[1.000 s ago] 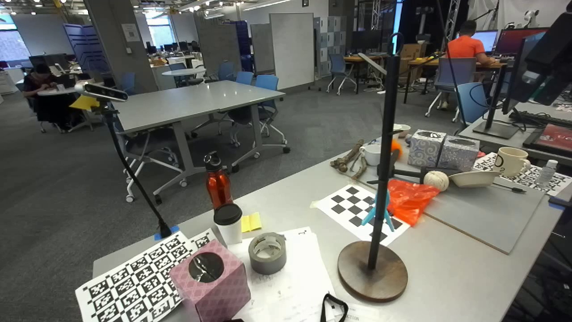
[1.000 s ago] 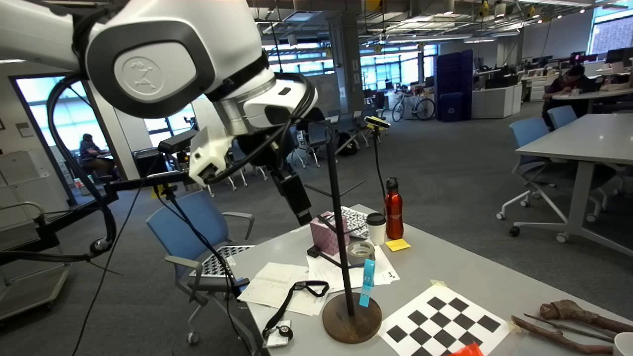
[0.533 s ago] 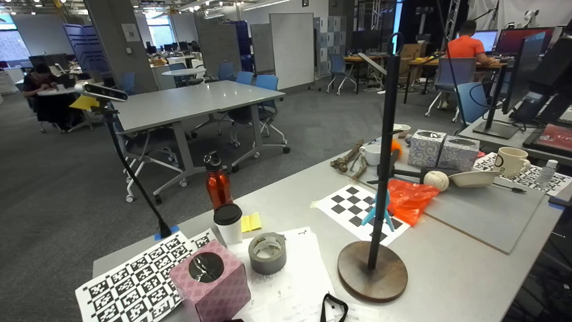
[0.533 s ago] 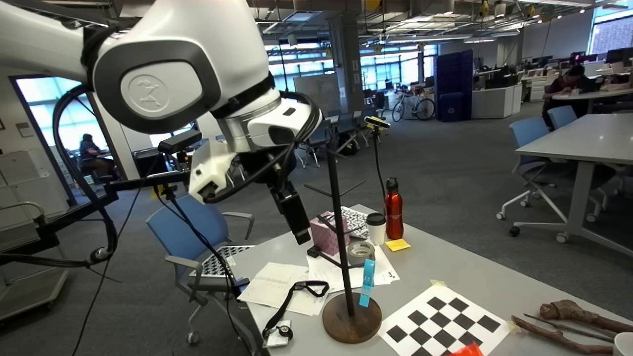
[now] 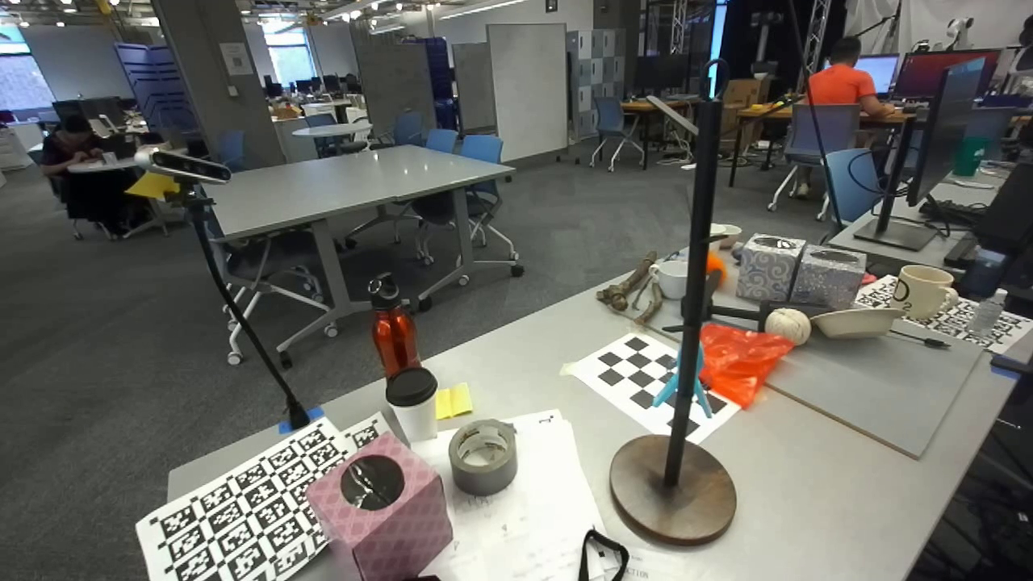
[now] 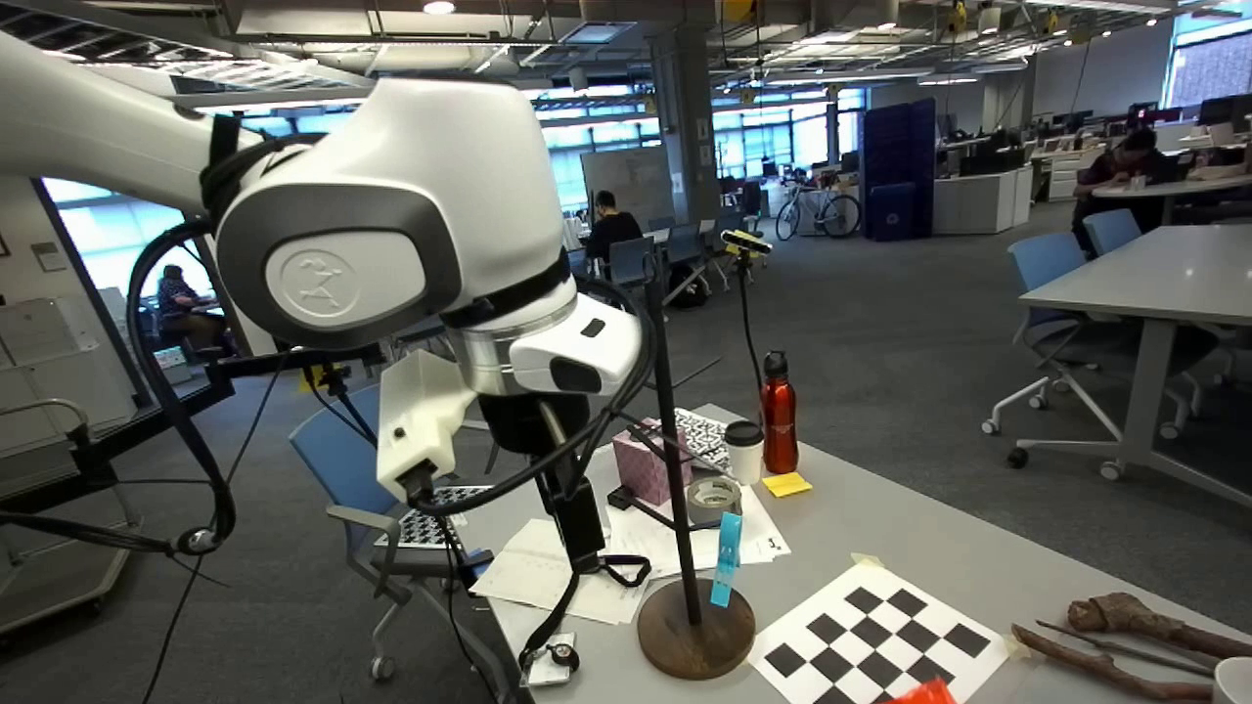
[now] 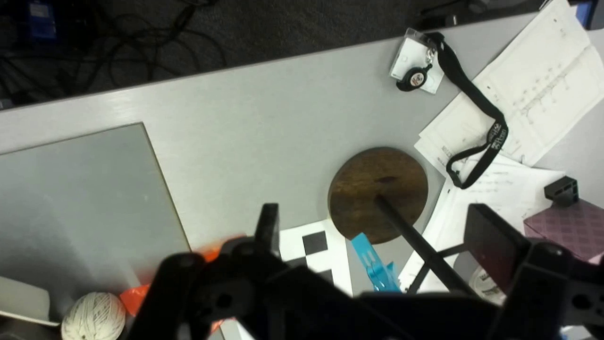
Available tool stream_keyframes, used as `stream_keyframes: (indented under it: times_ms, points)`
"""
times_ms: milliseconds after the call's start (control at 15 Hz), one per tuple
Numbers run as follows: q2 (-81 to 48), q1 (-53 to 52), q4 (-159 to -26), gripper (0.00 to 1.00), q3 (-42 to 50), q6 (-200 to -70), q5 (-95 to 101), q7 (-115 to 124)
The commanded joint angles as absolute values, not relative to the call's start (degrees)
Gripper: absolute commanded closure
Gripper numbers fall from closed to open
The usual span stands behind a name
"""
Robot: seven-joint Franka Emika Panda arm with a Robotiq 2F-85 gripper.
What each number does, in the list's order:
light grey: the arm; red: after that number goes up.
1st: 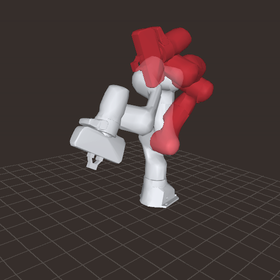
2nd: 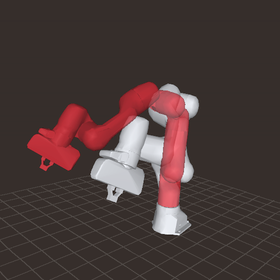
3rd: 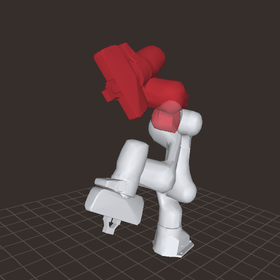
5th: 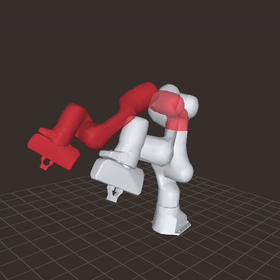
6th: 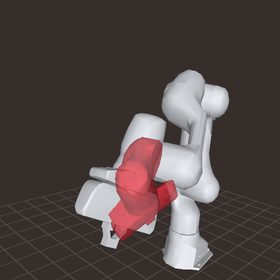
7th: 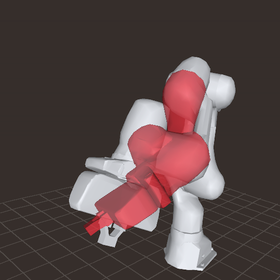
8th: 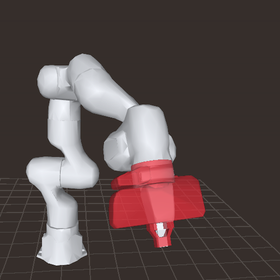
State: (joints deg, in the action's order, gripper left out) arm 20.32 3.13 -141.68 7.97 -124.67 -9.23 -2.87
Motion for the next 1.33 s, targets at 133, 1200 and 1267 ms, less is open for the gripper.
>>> stream_keyframes:
  times_ms: [133,1200,1267]
  points:
    - [17.64,3.66,-141.72,0.0,7.77,-123.36,-9.41,-4.63]
    - [10.54,2.21,-138.59,0.0,6.84,-130.87,-11.65,-5.49]
    - [9.71,1.96,-138.08,0.0,6.62,-131.93,-11.89,-5.75]
